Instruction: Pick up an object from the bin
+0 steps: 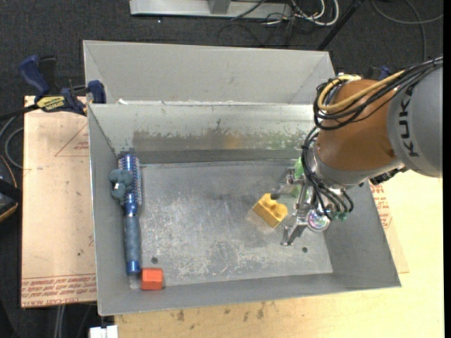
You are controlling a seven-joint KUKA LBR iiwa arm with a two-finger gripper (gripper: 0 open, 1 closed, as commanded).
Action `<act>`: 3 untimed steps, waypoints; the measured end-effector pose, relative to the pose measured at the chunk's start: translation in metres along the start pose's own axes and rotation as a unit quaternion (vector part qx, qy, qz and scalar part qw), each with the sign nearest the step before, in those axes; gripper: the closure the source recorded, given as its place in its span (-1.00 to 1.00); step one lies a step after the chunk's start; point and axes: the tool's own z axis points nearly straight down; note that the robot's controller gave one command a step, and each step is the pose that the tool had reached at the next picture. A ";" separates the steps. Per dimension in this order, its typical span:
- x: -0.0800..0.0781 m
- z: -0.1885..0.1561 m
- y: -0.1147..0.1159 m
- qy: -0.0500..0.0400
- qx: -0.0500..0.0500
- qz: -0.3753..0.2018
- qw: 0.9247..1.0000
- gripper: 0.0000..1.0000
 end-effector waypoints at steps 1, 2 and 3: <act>-0.071 0.087 0.027 -0.006 0.000 -0.004 1.000 -1.00; -0.027 0.052 -0.028 -0.004 0.001 -0.006 1.000 -1.00; -0.068 0.082 0.004 -0.006 0.000 -0.017 1.000 -1.00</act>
Offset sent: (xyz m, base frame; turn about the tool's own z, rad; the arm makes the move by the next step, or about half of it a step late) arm 0.0672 0.0256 -0.0896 -0.0055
